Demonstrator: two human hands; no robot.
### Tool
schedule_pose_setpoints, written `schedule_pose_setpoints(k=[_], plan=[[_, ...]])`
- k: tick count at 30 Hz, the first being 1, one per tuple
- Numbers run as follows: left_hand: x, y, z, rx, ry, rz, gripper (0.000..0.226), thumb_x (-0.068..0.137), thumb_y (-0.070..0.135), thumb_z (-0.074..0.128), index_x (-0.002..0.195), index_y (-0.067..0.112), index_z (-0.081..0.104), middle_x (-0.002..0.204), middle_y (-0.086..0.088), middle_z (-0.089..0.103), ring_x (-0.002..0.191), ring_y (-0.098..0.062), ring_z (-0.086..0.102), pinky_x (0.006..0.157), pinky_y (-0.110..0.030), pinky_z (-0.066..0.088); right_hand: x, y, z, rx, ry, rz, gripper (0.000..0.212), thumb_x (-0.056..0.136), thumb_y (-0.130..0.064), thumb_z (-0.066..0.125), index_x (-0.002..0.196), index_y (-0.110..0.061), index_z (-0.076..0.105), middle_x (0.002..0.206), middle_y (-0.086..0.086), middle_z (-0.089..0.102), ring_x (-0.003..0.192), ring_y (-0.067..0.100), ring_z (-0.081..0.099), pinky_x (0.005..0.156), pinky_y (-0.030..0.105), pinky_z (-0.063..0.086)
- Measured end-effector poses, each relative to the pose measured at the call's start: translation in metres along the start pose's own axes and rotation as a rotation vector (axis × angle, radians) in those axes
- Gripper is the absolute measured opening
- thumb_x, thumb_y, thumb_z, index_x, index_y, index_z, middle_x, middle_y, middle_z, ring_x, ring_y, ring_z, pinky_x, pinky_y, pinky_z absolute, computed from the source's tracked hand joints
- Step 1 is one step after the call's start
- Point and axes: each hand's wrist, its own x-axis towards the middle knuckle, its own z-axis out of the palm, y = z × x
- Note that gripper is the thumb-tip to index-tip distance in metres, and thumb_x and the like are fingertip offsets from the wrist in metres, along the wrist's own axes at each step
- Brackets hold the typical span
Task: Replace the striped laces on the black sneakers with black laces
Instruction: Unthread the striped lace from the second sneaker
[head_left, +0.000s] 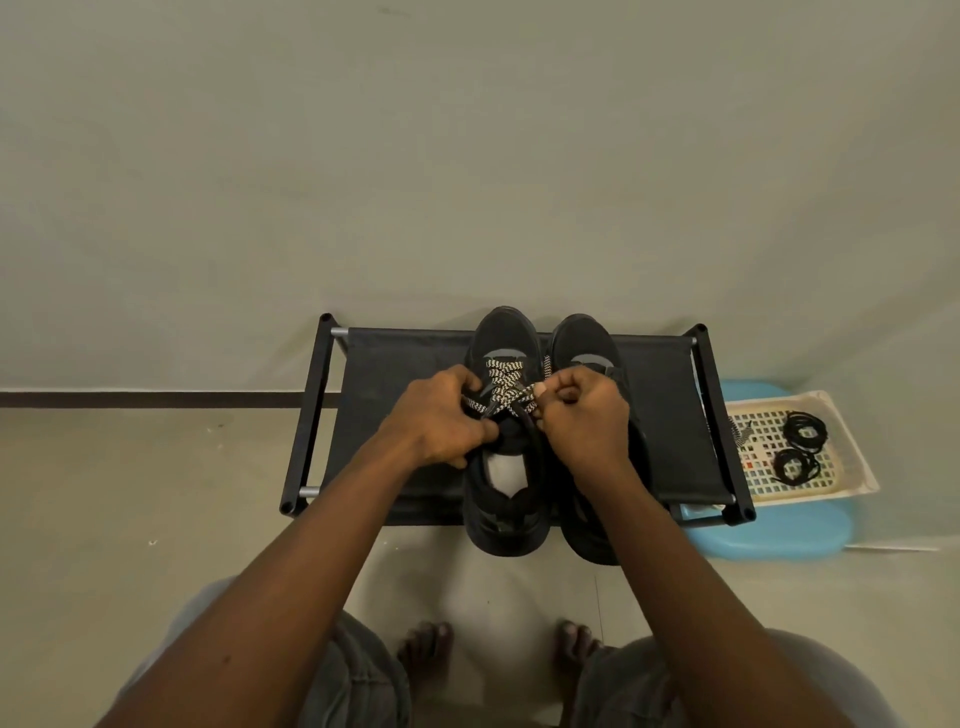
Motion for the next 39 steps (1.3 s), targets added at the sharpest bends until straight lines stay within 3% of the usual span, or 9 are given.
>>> schedule_pose_setpoints(k=[5, 8, 11, 16, 21, 28, 32, 36, 39], plan=[[0.002, -0.003, -0.002, -0.057, -0.014, -0.022, 0.063, 0.085, 0.018, 0.084, 0.140, 0.020, 0.053, 0.113, -0.003, 0.067, 0.073, -0.021, 0.077, 0.068, -0.037, 0.066, -0.004, -0.014, -0.003, 0.033, -0.228, -0.170, 0.030, 0.085, -0.005, 0.065, 0.099, -0.031, 0.071, 0.098, -0.010, 0.072, 0.087, 0.013, 0.069, 0.085, 0.043, 0.060], [0.002, -0.003, -0.005, -0.096, -0.034, -0.023, 0.064, 0.083, 0.020, 0.087, 0.138, 0.019, 0.054, 0.112, -0.002, 0.067, 0.080, -0.021, 0.077, 0.069, -0.037, 0.066, -0.007, -0.017, -0.010, -0.366, -0.354, -0.494, 0.040, 0.081, -0.016, 0.068, 0.117, -0.033, 0.069, 0.118, -0.011, 0.065, 0.109, 0.014, 0.059, 0.090, 0.039, 0.055], [0.003, -0.004, -0.006, -0.112, -0.048, -0.021, 0.064, 0.081, 0.021, 0.089, 0.136, 0.019, 0.055, 0.112, -0.001, 0.067, 0.086, -0.019, 0.076, 0.069, -0.035, 0.066, -0.011, -0.015, -0.006, -0.747, -0.264, -0.686, 0.030, 0.088, -0.027, 0.072, 0.118, -0.031, 0.071, 0.117, -0.006, 0.064, 0.109, 0.020, 0.056, 0.082, 0.038, 0.055], [0.003, -0.004, -0.007, -0.118, -0.066, -0.017, 0.061, 0.080, 0.024, 0.090, 0.129, 0.022, 0.055, 0.108, 0.002, 0.067, 0.087, -0.017, 0.074, 0.066, -0.030, 0.065, -0.005, -0.007, 0.002, -0.832, -0.026, -0.819, 0.007, 0.087, -0.023, 0.076, 0.088, -0.016, 0.074, 0.090, 0.003, 0.066, 0.088, 0.024, 0.054, 0.067, 0.037, 0.046], [0.005, -0.005, -0.006, -0.155, -0.064, -0.071, 0.062, 0.077, 0.019, 0.091, 0.128, 0.021, 0.055, 0.109, -0.001, 0.067, 0.085, -0.019, 0.074, 0.063, -0.030, 0.064, -0.009, -0.004, 0.005, -0.781, 0.020, -0.725, 0.016, 0.097, -0.024, 0.053, 0.098, -0.016, 0.067, 0.102, 0.005, 0.058, 0.098, 0.026, 0.050, 0.084, 0.040, 0.036], [0.009, -0.006, -0.005, -0.202, -0.065, -0.118, 0.069, 0.073, 0.017, 0.095, 0.131, 0.018, 0.058, 0.114, -0.003, 0.067, 0.089, -0.020, 0.074, 0.063, -0.032, 0.065, 0.005, -0.015, -0.007, 0.046, 0.028, -0.079, 0.014, 0.105, -0.020, 0.046, 0.099, -0.020, 0.058, 0.092, -0.003, 0.069, 0.089, 0.016, 0.065, 0.079, 0.038, 0.051], [0.009, -0.006, -0.005, -0.171, -0.072, -0.106, 0.070, 0.073, 0.021, 0.095, 0.131, 0.019, 0.056, 0.114, -0.004, 0.067, 0.089, -0.020, 0.074, 0.067, -0.035, 0.066, -0.002, -0.024, -0.001, 0.369, -0.149, -0.040, 0.009, 0.107, -0.008, 0.047, 0.103, -0.012, 0.053, 0.090, 0.005, 0.074, 0.082, 0.017, 0.070, 0.064, 0.029, 0.057], [0.008, -0.007, -0.006, -0.140, -0.075, -0.087, 0.067, 0.074, 0.024, 0.094, 0.129, 0.021, 0.055, 0.113, -0.004, 0.067, 0.090, -0.021, 0.074, 0.068, -0.036, 0.066, -0.005, -0.024, -0.002, 0.065, -0.255, -0.252, 0.015, 0.105, -0.010, 0.046, 0.106, -0.019, 0.058, 0.084, -0.001, 0.064, 0.072, 0.014, 0.060, 0.064, 0.036, 0.052], [0.008, -0.007, -0.008, -0.119, -0.084, -0.073, 0.062, 0.076, 0.023, 0.092, 0.125, 0.021, 0.055, 0.110, -0.005, 0.068, 0.087, -0.021, 0.075, 0.069, -0.036, 0.066, -0.010, -0.027, -0.005, -0.286, -0.342, -0.436, 0.019, 0.099, -0.009, 0.052, 0.104, -0.015, 0.069, 0.091, -0.004, 0.061, 0.084, 0.013, 0.056, 0.073, 0.028, 0.042]])
